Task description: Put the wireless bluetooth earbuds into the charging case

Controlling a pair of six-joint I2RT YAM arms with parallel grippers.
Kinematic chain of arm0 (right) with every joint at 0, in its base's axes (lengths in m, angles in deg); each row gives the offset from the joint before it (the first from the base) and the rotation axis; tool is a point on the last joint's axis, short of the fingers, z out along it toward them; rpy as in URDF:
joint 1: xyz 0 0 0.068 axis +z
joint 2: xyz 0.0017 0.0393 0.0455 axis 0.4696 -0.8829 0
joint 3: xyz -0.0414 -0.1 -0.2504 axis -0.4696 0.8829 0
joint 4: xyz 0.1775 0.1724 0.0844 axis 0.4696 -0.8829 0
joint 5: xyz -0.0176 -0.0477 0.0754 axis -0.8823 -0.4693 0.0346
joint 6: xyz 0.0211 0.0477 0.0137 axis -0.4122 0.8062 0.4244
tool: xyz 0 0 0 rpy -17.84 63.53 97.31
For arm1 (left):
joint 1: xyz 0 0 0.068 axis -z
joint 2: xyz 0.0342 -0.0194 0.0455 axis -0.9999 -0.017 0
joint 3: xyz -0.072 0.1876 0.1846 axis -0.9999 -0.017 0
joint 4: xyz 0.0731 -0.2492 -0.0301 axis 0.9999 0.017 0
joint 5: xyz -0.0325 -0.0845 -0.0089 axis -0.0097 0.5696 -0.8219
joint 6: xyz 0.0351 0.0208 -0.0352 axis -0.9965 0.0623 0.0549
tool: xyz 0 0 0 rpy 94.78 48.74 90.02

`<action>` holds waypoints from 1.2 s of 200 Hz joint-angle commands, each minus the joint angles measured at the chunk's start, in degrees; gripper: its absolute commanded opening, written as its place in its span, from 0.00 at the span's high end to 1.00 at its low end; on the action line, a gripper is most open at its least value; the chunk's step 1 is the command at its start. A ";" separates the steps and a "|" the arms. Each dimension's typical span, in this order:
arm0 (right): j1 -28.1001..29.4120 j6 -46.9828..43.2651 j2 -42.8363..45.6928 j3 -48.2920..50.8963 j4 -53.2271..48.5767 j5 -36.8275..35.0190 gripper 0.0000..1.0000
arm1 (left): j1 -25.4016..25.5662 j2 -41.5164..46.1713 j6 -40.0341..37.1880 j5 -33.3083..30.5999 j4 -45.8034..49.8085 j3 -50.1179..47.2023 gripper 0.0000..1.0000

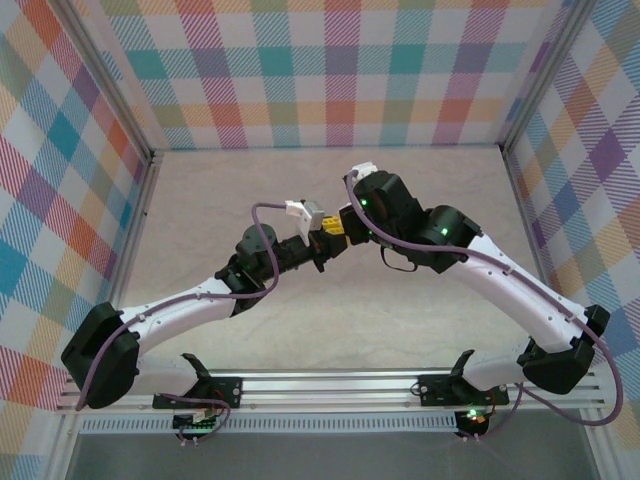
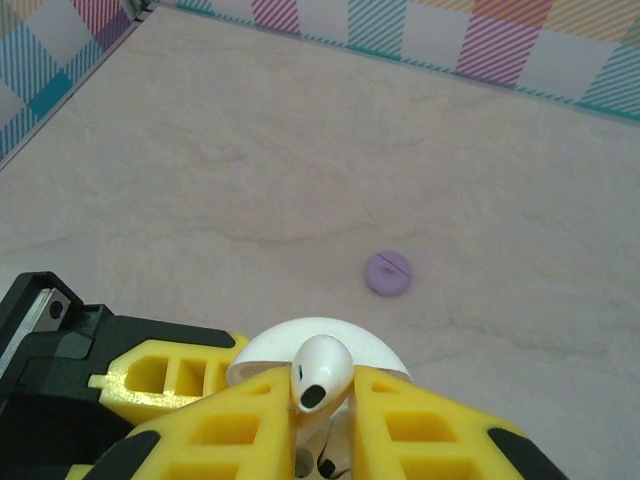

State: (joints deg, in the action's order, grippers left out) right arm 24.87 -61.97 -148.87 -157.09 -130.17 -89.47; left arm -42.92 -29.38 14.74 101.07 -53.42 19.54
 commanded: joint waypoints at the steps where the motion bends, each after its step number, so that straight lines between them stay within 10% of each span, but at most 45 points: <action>1: -0.27 0.87 -0.38 -1.91 -2.47 0.86 0.80 | 0.79 1.72 0.60 -0.76 -1.33 0.65 1.00; 240: -0.40 -17.37 -0.86 -3.62 -4.68 9.31 0.79 | -0.90 2.58 1.92 2.33 -5.75 -1.08 1.00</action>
State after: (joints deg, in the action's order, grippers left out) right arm 24.50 -77.12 -149.18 -157.88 -130.93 -82.61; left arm -43.14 -29.36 18.59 102.03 -52.31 20.09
